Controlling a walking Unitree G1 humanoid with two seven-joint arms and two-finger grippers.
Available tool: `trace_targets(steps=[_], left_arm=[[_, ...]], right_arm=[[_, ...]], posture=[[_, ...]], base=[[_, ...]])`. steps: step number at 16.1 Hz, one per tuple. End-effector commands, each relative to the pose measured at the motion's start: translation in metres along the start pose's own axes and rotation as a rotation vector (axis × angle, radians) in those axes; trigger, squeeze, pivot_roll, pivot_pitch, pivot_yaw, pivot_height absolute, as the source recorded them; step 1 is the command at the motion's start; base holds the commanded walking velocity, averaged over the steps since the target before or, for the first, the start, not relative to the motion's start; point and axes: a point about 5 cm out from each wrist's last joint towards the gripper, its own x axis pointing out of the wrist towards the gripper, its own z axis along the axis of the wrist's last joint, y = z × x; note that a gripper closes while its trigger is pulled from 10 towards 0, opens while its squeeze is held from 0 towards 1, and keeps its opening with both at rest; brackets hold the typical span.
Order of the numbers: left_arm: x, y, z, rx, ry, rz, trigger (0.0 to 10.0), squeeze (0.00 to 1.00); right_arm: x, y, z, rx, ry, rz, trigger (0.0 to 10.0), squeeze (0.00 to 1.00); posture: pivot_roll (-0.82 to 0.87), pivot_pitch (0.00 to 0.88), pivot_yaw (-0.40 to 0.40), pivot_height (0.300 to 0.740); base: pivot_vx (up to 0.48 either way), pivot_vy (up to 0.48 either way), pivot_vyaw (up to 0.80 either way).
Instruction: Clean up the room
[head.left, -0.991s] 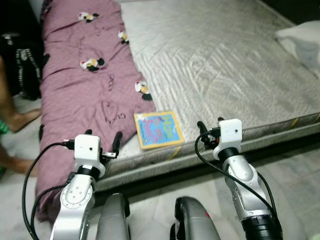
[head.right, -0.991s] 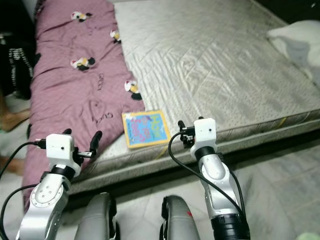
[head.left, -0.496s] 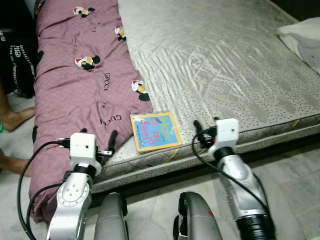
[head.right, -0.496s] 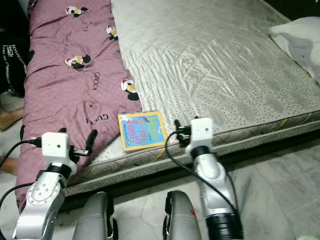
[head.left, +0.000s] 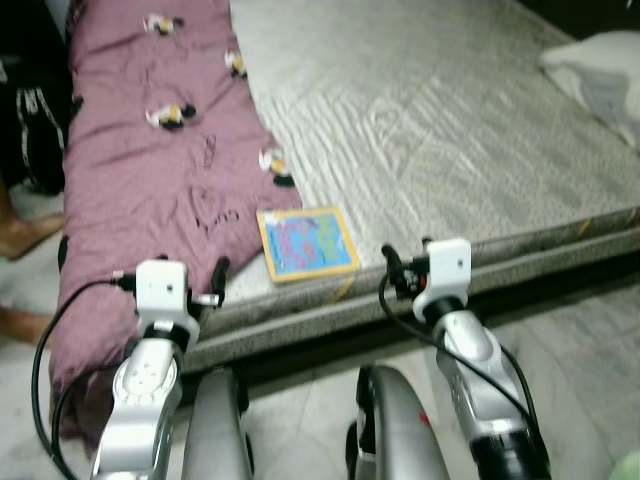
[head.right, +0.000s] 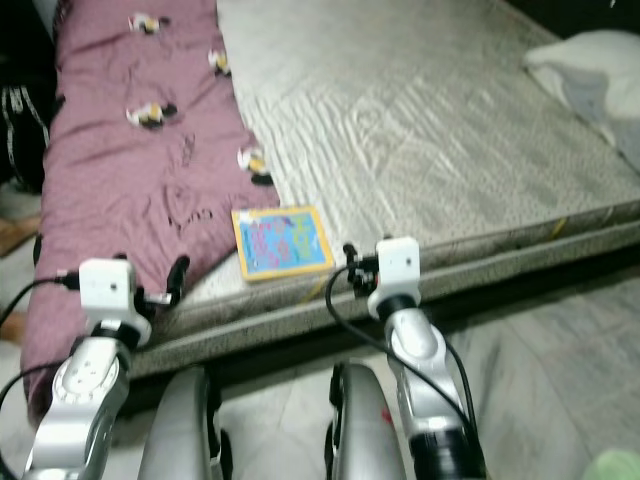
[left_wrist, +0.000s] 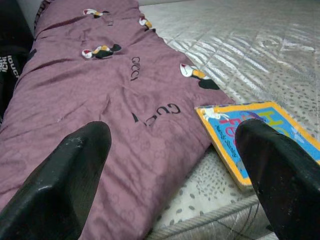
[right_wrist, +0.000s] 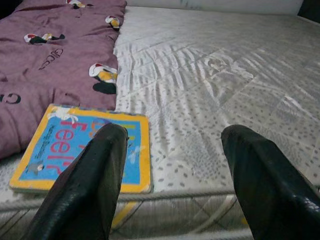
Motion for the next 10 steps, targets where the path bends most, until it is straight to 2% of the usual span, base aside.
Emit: trace_targets(steps=[1, 3, 5, 10], left_arm=[[0.0021, 0.0, 0.0044, -0.005, -0.01, 0.009, 10.0, 0.0], [0.0015, 0.0013, 0.0016, -0.006, -0.001, 0.02, 10.0, 0.0], [0.0022, 0.0057, 0.001, -0.043, 0.003, 0.055, 10.0, 0.0], [0.0021, 0.0049, -0.0002, -0.052, 0.006, 0.049, 10.0, 0.0]], right_arm=[[-0.0007, -0.0006, -0.003, -0.003, 0.015, -0.004, 10.0, 0.0], [-0.0002, -0.0011, -0.0031, -0.004, 0.017, -0.006, 10.0, 0.0], [0.0003, -0.0023, -0.0034, -0.01, 0.02, -0.009, 10.0, 0.0], [0.0014, -0.0003, -0.0027, -0.021, 0.017, 0.001, 10.0, 0.0]], posture=[[0.01, 0.121, -0.026, 0.582], [0.01, 0.123, -0.025, 0.582], [0.0, 0.13, -0.025, 0.582], [0.0, 0.146, -0.019, 0.582]], base=[[0.0, 0.0, 0.0], [0.0, 0.0, 0.0], [0.0, 0.0, 0.0], [0.0, 0.0, 0.0]])
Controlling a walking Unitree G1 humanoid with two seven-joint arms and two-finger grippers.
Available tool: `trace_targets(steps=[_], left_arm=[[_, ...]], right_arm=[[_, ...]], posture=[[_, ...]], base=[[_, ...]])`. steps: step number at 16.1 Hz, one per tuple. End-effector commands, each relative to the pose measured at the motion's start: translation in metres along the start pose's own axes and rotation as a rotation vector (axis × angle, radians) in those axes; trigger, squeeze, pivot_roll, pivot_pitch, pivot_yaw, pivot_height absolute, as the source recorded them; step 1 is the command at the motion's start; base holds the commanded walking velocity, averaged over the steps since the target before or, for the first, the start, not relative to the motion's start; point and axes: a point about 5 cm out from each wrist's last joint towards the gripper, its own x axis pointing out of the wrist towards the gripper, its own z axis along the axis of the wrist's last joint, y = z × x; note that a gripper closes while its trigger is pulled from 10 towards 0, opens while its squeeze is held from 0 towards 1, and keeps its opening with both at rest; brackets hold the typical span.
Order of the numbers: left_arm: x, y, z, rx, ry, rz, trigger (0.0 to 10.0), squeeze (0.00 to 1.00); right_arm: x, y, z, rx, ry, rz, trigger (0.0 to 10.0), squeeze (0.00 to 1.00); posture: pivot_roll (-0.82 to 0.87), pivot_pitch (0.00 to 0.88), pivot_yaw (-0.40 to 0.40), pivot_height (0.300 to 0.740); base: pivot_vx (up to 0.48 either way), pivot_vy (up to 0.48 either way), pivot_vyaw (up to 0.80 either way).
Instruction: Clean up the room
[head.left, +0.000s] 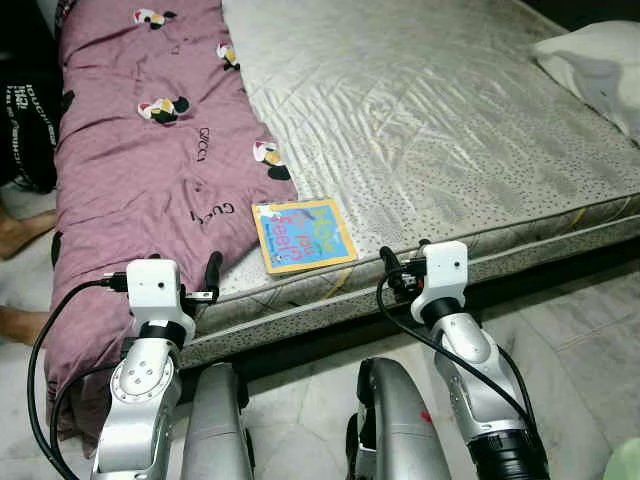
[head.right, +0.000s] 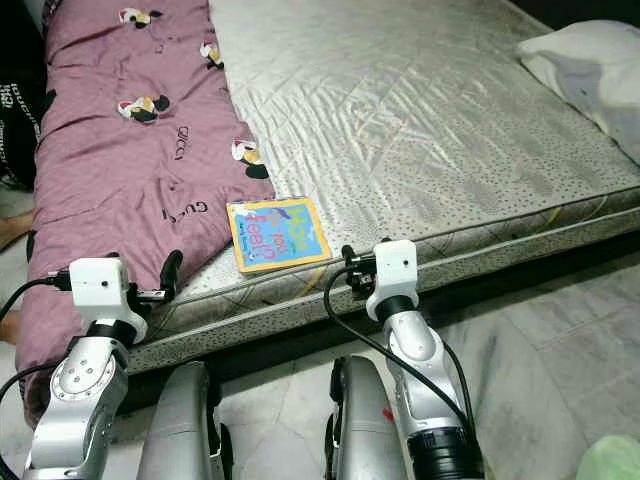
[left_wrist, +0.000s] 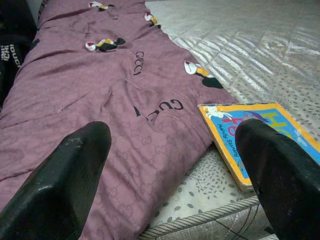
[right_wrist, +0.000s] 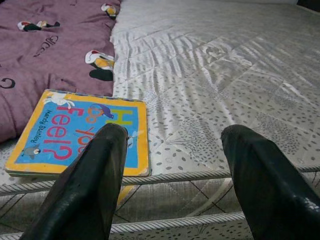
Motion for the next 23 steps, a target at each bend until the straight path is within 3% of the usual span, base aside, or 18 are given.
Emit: trace_targets(steps=[1, 7, 12, 23], left_arm=[[0.0008, 0.0005, -0.0013, -0.004, 0.009, 0.006, 10.0, 0.0], [0.001, -0.0007, -0.0023, -0.013, 0.014, 0.007, 10.0, 0.0], [0.0016, -0.0011, -0.002, -0.011, 0.011, 0.006, 10.0, 0.0], [0.0006, -0.0038, -0.0048, -0.022, 0.019, 0.003, 10.0, 0.0]], right_arm=[[0.0005, -0.0005, 0.0, -0.011, 0.003, -0.001, 10.0, 0.0], [0.0013, 0.0015, -0.0004, -0.011, 0.004, 0.013, 10.0, 0.0], [0.0013, 0.0017, -0.0012, -0.008, 0.007, 0.013, 10.0, 0.0], [0.0016, 0.0025, -0.0025, -0.014, 0.012, 0.017, 10.0, 0.0]], posture=[[0.0, 0.146, -0.019, 0.582], [0.0, 0.145, -0.022, 0.522], [0.0, 0.145, -0.022, 0.522], [0.0, 0.145, -0.021, 0.522]], base=[[0.24, 0.0, 0.0], [0.08, 0.0, 0.0], [0.0, 0.0, 0.0], [0.248, 0.0, 0.0]])
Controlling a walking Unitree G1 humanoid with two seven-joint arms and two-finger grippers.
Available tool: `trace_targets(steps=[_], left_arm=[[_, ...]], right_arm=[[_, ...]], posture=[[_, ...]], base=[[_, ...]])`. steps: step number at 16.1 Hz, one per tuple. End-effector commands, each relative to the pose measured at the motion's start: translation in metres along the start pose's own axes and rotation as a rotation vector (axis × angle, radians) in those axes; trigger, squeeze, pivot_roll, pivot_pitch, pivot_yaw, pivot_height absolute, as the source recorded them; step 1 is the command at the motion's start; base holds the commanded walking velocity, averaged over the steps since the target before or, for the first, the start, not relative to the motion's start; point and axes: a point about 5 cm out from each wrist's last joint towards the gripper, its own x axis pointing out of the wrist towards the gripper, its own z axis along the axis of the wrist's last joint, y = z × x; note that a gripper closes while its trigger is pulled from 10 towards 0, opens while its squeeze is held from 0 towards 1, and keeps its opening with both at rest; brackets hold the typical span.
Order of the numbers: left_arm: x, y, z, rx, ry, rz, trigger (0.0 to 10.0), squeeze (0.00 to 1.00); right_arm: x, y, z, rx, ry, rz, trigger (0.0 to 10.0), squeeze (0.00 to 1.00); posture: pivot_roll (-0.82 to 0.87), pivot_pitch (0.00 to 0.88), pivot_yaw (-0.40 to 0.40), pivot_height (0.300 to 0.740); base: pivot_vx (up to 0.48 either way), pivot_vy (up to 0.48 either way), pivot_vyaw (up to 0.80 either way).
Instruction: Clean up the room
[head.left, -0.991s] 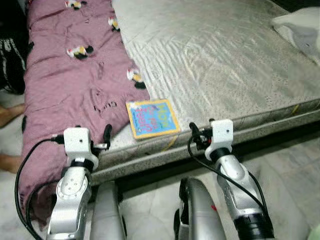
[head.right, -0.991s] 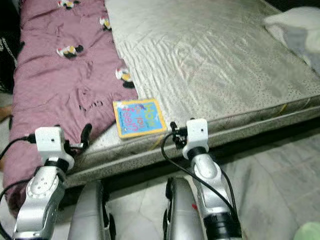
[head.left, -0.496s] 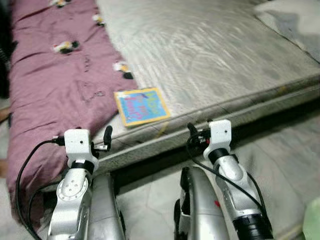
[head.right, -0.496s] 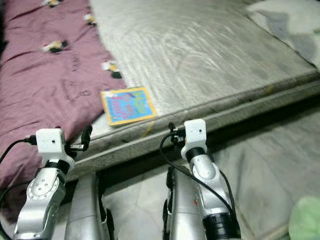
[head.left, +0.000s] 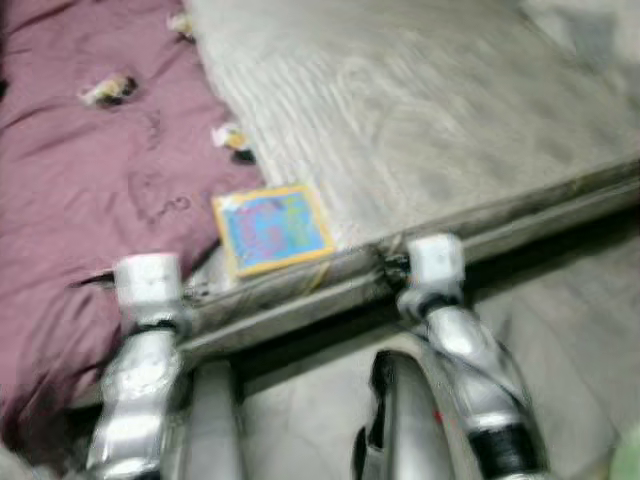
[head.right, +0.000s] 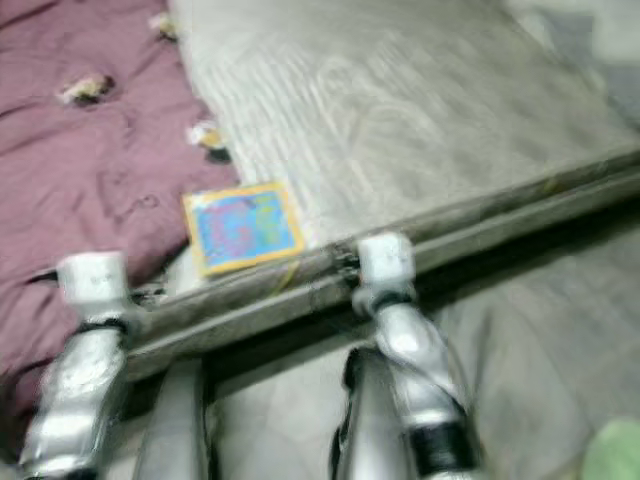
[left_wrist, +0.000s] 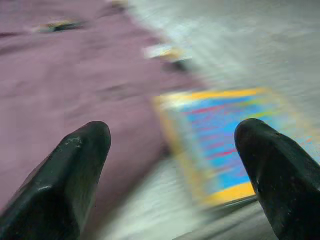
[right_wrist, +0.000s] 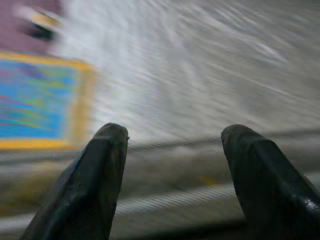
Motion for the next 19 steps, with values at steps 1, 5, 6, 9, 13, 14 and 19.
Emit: trace_targets(steps=[1, 5, 6, 9, 13, 14, 19], left_arm=[[-0.007, 0.015, -0.008, 0.024, 0.036, 0.048, 10.0, 0.0], [-0.004, 0.015, -0.013, -0.005, 0.066, 0.071, 10.0, 0.0], [-0.003, 0.016, -0.016, -0.038, 0.092, 0.093, 10.0, 0.0], [0.007, 0.02, -0.031, -0.09, 0.186, 0.128, 10.0, 0.0], [0.026, 0.025, -0.034, -0.177, 0.2, 0.177, 10.0, 0.0], [0.031, 0.025, -0.034, -0.189, 0.2, 0.182, 10.0, 0.0], [0.052, 0.018, -0.023, -0.228, 0.147, 0.166, 10.0, 0.0]], right_arm=[[0.003, 0.011, 0.005, 0.016, -0.022, 0.03, 10.0, 0.0], [0.003, 0.011, 0.005, 0.015, -0.022, 0.03, 10.0, 0.0], [0.003, 0.011, 0.005, 0.015, -0.022, 0.031, 10.0, 0.0], [0.0, 0.01, 0.007, 0.038, -0.037, 0.043, 10.0, 0.0], [-0.012, -0.01, 0.006, 0.002, -0.022, -0.004, 10.0, 0.0], [-0.014, -0.014, 0.005, -0.012, -0.017, -0.015, 10.0, 0.0], [-0.023, -0.021, 0.008, -0.05, -0.017, -0.033, 10.0, 0.0]], posture=[[0.0, 0.149, -0.025, 0.522], [0.0, 0.15, -0.026, 0.522], [-0.01, 0.151, -0.026, 0.522], [-0.02, 0.153, -0.027, 0.502], [-0.07, 0.165, -0.031, 0.462], [-0.08, 0.168, -0.031, 0.462], [-0.12, 0.168, -0.039, 0.462]], base=[[0.247, 0.0, 0.0], [0.062, 0.0, 0.0], [0.0, 0.0, 0.0], [0.0, 0.0, 0.0], [0.0, 0.0, 0.0], [0.0, 0.0, 0.0], [0.0, 0.0, 0.0]])
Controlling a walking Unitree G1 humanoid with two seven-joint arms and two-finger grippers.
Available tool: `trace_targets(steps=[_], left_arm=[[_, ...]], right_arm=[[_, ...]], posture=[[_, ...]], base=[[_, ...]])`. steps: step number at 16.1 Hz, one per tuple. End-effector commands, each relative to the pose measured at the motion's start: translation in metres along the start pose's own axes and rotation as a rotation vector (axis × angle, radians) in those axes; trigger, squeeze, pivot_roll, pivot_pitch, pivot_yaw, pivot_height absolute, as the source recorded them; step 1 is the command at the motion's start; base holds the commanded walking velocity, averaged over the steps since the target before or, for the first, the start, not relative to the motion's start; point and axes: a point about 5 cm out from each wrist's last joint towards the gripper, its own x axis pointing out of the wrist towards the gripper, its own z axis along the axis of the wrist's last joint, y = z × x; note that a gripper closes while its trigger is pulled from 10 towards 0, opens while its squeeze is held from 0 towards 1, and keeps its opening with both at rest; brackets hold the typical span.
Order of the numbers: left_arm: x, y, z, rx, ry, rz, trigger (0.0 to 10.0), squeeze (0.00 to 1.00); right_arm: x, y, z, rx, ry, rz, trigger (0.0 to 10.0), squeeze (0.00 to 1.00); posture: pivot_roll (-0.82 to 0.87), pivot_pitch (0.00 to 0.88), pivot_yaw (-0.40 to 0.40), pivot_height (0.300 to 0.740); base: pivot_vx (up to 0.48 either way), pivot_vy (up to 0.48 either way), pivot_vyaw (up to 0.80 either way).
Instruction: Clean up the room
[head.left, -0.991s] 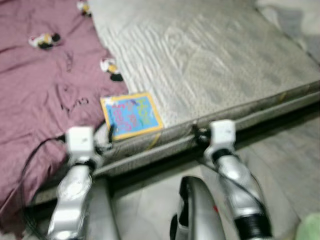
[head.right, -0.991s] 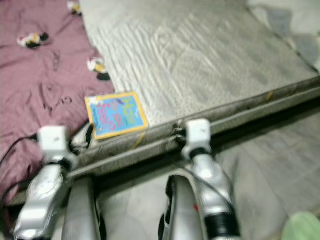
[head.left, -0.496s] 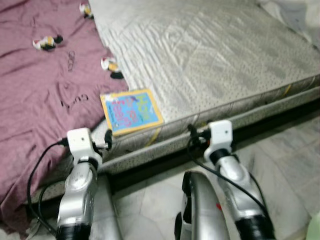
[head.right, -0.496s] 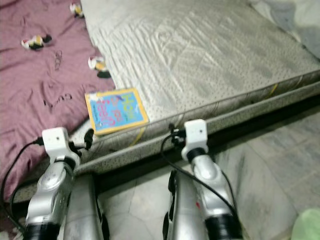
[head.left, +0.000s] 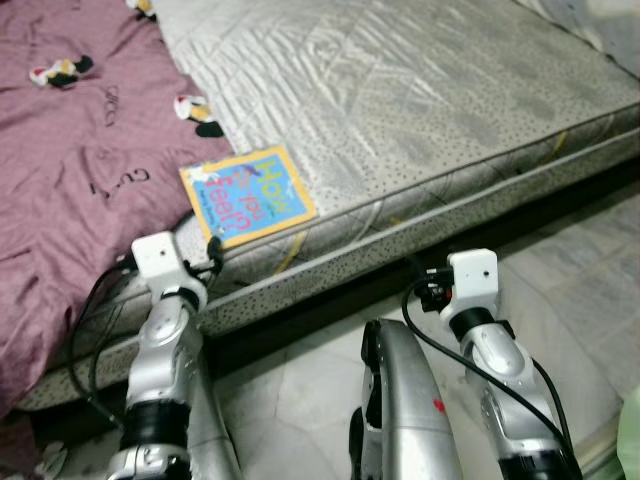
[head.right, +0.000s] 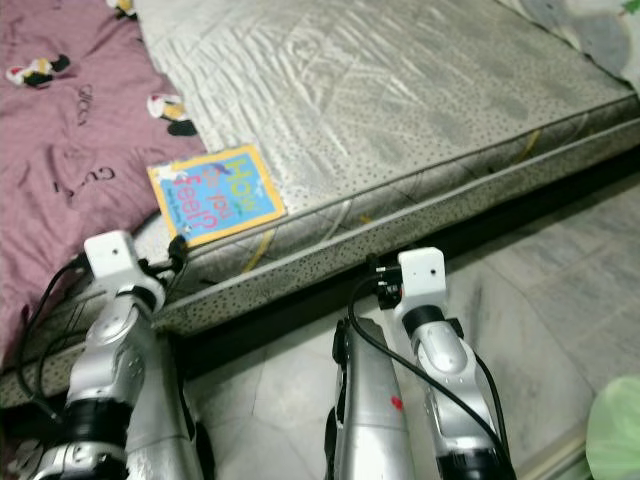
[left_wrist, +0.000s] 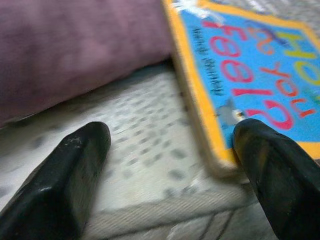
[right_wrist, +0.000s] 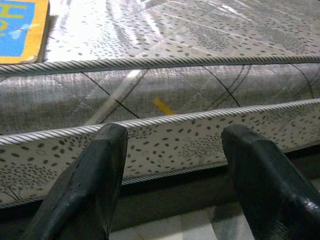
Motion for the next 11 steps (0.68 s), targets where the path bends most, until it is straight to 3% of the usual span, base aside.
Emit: trace_targets(steps=[1, 5, 6, 9, 11], left_arm=[[0.0, 0.002, -0.004, -0.007, 0.01, 0.008, 10.0, 0.0], [-0.007, -0.011, -0.006, -0.037, 0.003, -0.041, 10.0, 0.0], [-0.002, -0.008, -0.01, -0.113, 0.049, -0.035, 10.0, 0.0], [0.011, 0.0, -0.005, -0.159, 0.068, -0.043, 10.0, 0.0], [0.019, -0.005, 0.004, -0.172, 0.064, -0.102, 10.0, 0.0]], right_arm=[[-0.002, -0.001, 0.003, -0.011, -0.007, -0.004, 10.0, 0.0], [0.003, 0.003, 0.01, -0.021, -0.027, 0.015, 10.0, 0.0], [0.006, 0.006, 0.017, -0.006, -0.049, 0.037, 10.0, 0.0], [0.001, 0.019, 0.032, 0.102, -0.078, 0.201, 10.0, 0.0], [-0.008, 0.024, 0.041, 0.115, -0.075, 0.306, 10.0, 0.0]], posture=[[-0.12, 0.168, -0.039, 0.462], [-0.12, 0.169, -0.034, 0.462], [-0.12, 0.174, -0.04, 0.462], [-0.12, 0.173, -0.041, 0.462], [-0.13, 0.171, -0.038, 0.462]], base=[[0.0, 0.0, 0.0], [0.0, 0.0, 0.0], [0.0, 0.0, 0.0], [0.0, 0.0, 0.0], [0.0, 0.0, 0.0]])
